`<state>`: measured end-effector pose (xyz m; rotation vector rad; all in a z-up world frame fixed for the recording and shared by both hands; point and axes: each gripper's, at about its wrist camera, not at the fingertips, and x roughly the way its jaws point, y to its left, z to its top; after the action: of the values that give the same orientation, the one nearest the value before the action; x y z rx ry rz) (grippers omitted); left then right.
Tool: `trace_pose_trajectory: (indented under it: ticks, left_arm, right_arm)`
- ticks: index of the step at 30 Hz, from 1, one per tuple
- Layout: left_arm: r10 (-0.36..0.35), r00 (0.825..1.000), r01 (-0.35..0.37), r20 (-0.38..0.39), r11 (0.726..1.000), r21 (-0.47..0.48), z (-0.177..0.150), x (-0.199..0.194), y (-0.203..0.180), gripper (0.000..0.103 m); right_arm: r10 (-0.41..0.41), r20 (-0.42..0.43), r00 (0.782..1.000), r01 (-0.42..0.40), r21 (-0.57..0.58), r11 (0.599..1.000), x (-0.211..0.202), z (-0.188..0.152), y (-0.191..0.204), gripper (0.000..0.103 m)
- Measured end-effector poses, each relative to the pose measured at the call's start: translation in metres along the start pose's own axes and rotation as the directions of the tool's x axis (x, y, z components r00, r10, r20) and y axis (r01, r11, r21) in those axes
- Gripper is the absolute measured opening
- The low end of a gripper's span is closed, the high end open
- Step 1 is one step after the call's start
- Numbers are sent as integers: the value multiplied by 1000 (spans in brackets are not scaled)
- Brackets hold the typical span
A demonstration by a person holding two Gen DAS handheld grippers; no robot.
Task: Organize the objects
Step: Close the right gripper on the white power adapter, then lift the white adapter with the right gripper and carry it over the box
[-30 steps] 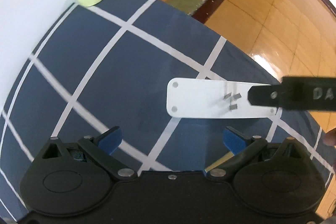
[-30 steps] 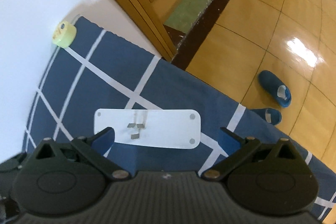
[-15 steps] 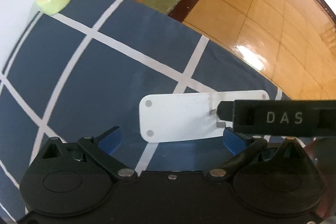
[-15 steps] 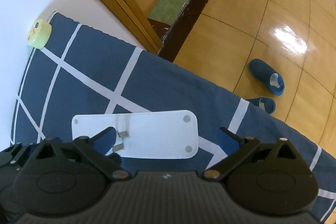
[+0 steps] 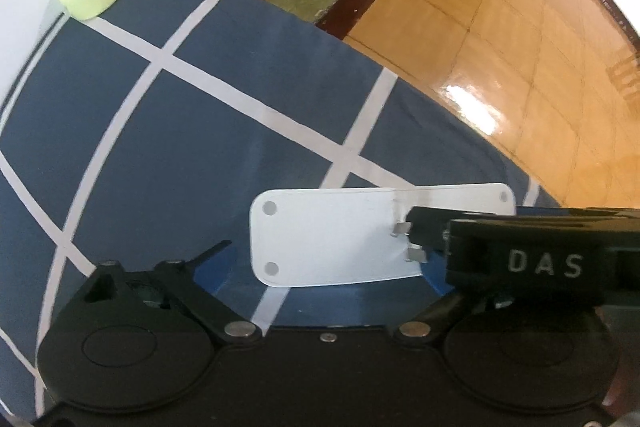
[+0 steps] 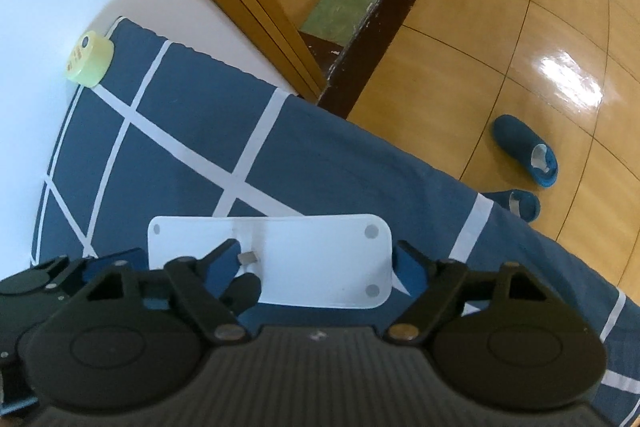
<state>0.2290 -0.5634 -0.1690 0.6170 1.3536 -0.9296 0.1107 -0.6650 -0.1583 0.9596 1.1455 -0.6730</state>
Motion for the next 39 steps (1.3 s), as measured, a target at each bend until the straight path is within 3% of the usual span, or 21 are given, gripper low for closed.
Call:
trace_pose_trajectory:
  ticks: [17,25,39]
  left_arm:
    - [5,1000,-5,9,1000,5,-5,-2,-4,86]
    - [13,999,-13,38,1000,17,-8,-14,3,99]
    - [-17,999,16,37,999,29,-8,-16,-1,103]
  right_arm:
    - [9,4,1000,-9,-35,999,-1,-2,1,82]
    - [12,3,1000,-11,-29,1000,-1,-2,1,82]
    - [22,-17,1000,-22,-35,999,-1,-1,-1,82]
